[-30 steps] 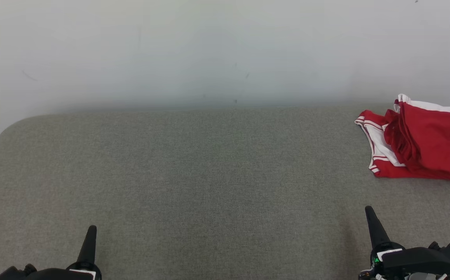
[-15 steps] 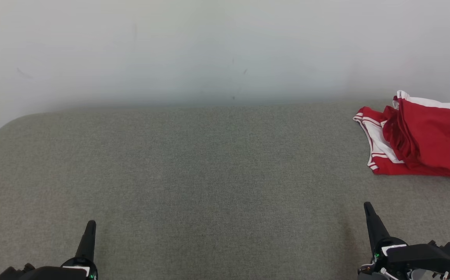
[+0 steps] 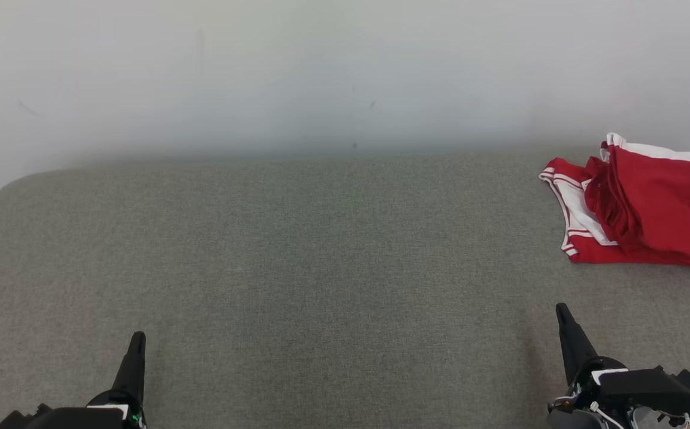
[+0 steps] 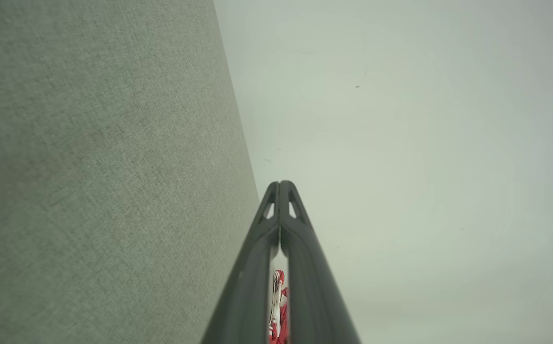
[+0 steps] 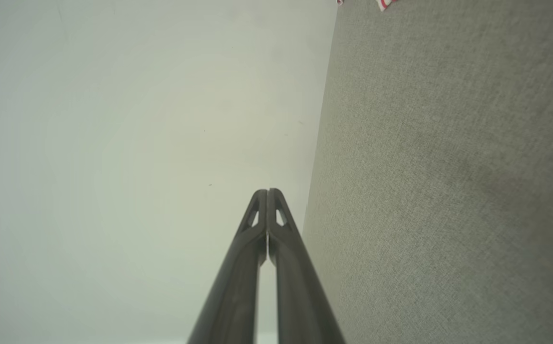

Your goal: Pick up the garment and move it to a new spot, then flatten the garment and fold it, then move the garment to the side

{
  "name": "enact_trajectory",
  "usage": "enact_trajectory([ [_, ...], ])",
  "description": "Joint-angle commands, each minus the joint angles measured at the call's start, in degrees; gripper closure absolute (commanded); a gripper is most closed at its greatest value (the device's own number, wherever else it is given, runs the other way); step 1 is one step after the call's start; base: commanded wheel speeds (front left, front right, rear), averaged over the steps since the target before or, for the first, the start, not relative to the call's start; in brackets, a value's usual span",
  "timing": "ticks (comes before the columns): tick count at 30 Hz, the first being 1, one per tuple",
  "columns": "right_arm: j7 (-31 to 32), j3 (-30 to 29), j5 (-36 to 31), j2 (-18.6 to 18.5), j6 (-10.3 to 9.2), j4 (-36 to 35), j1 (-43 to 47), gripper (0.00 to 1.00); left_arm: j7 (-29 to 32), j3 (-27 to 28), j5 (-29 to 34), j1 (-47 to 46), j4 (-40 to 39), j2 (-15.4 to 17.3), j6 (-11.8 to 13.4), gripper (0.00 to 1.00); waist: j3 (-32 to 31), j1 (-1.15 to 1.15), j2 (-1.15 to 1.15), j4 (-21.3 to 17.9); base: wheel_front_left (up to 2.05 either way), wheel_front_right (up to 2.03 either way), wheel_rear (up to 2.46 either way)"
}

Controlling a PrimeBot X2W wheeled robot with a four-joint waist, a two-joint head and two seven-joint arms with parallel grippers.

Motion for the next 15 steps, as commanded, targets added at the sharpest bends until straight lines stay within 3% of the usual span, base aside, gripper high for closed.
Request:
enact_trajectory([
  [1, 0.40, -0.12, 1.87, 0.22, -0.11, 0.00, -0.74, 1.00, 0.33, 0.57, -1.40, -0.85, 0.11, -0.43, -0.53, 1.00, 0.14, 0.00, 0.00, -0.09, 0.00, 0.00, 0.00],
  [15, 1.13, -0.19, 5.29, 0.32, -0.12, 0.23, -1.15, 1.00, 1.04, 1.56, -4.25, -1.17, 0.31, -1.17, -1.09, 1.00, 0.65, 0.00, 0.00, -0.39, 0.00, 0.00, 0.00],
])
